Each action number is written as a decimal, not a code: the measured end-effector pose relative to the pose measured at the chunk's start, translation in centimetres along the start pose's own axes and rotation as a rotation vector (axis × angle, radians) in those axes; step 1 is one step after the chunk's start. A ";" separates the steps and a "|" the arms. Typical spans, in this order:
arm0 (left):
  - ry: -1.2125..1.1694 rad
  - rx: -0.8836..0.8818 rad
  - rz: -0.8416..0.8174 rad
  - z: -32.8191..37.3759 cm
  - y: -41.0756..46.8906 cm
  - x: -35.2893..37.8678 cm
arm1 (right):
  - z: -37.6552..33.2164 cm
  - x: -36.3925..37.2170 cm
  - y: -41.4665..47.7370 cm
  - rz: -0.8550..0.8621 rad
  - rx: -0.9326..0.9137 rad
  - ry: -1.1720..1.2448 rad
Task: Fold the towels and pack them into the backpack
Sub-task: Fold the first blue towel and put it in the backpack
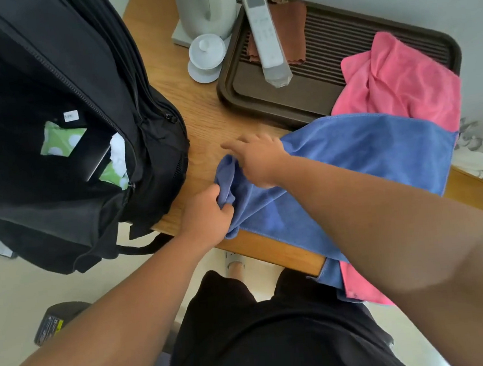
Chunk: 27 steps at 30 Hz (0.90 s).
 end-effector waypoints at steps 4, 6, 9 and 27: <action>0.043 0.152 0.023 1.4 -1.8 -1.7 | -1.7 0.9 1.2 -0.022 -0.074 -0.189; 0.037 0.174 0.025 1.7 -2.3 -2.5 | -1.3 0.2 1.6 -0.036 -0.010 -0.178; 0.010 0.151 0.034 1.6 -2.3 -3.3 | 0.2 -1.7 1.3 -0.027 0.092 -0.089; -0.059 0.098 0.257 4.2 -3.1 -7.7 | 0.2 -13.2 -5.5 0.355 0.093 0.811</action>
Point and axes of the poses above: each hand's wrist, its own y-axis towards the middle knuckle, its own x-axis out of the palm, z = x × y, the point moved 10 cm from there along y, towards the middle knuckle, and after that the axes turned 2 degrees about x, right-handed, at the moved point
